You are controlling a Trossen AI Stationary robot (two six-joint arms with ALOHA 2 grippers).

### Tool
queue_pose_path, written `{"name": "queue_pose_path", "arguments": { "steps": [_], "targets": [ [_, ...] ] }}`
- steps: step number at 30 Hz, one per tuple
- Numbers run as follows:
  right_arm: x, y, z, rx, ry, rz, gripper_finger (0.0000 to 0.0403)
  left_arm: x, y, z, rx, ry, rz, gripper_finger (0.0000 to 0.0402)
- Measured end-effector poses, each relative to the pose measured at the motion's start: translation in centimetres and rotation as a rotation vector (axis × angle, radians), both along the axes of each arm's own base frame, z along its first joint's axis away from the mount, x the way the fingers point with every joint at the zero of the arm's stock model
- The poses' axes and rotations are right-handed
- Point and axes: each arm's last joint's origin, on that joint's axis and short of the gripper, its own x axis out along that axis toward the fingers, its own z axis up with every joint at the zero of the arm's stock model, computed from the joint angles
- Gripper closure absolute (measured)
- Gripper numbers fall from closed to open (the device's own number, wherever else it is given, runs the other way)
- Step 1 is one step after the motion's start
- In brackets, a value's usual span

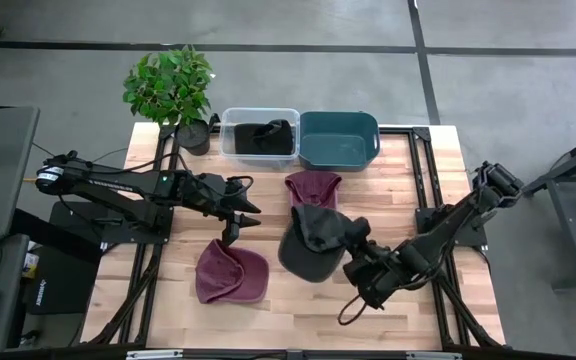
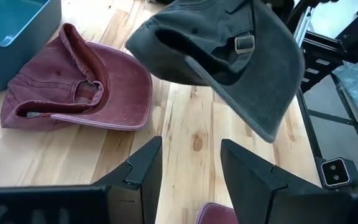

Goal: Pick & Place hat
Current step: Put the black cap into the transparent bin

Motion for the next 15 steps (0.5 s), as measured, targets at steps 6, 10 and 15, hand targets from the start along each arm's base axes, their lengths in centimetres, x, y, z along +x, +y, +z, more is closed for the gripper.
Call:
{"name": "queue_pose_path", "arguments": {
  "steps": [6, 10, 15],
  "targets": [
    [1.2, 0.6, -0.6, 0.111, -0.034, -0.101, 0.0393, 0.0, 0.0, 0.0, 0.0, 0.0, 0.0, 0.0254],
    [2.8, 1.9, -1.6, 0.208, -0.048, -0.197, 0.0393, 0.0, 0.0, 0.0, 0.0, 0.0, 0.0, 0.0254],
    [4.1, 3.0, -1.7, 0.284, -0.107, -0.349, 0.0393, 0.0, 0.0, 0.0, 0.0, 0.0, 0.0, 0.0254]
  ]
}}
